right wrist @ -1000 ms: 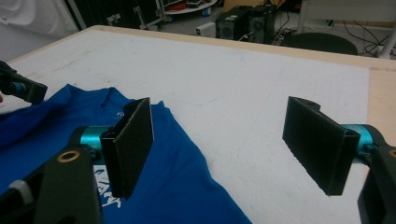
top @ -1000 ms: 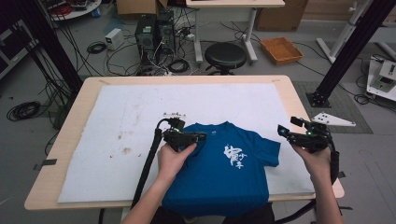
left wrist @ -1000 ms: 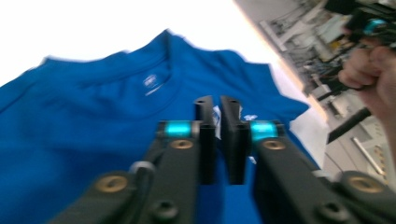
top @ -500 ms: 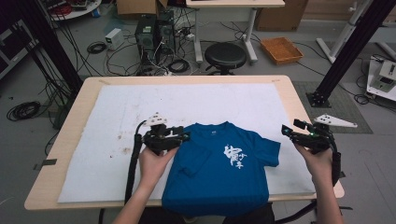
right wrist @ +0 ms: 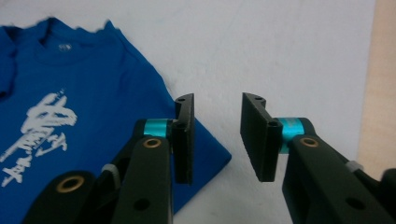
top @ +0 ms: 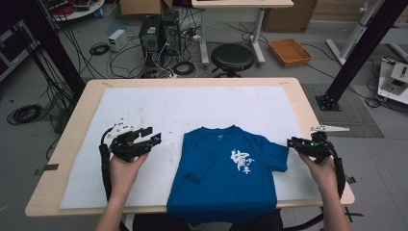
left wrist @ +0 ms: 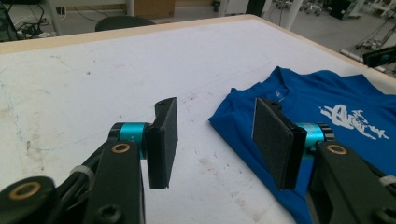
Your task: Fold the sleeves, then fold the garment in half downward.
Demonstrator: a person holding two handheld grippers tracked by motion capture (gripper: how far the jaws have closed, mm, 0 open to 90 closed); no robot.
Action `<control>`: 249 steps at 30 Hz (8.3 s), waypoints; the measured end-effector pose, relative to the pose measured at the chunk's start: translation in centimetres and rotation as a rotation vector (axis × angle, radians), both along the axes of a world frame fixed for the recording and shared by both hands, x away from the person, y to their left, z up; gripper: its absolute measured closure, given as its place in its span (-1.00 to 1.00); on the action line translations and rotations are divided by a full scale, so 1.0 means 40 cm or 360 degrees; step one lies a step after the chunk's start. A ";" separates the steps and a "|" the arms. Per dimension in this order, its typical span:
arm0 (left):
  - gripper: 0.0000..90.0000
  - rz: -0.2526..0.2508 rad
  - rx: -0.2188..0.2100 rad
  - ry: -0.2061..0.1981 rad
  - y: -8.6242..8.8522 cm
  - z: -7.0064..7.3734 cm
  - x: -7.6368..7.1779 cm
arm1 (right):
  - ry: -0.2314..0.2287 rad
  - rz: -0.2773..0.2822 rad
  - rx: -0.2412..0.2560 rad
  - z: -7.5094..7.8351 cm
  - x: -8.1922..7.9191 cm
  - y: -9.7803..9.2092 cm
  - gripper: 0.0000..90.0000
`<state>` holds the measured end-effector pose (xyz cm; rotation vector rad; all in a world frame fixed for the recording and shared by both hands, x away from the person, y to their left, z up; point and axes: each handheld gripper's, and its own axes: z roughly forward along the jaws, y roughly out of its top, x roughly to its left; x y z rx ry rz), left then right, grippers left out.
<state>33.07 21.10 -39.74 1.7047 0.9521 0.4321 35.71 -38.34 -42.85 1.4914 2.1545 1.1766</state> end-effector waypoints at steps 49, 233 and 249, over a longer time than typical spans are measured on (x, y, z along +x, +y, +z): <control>0.12 -0.0163 -0.0037 0.0157 -0.033 -0.018 0.027 | -0.0072 0.0370 -0.0167 0.118 -0.033 0.492 0.67; 0.94 -0.0044 0.0249 0.0300 -0.253 -0.060 0.305 | -0.0117 0.0242 -0.0148 0.037 0.265 0.363 0.99; 0.94 -0.0308 0.0325 -0.0003 -0.239 0.034 0.089 | -0.0365 0.0320 -0.0032 0.123 0.040 0.323 0.99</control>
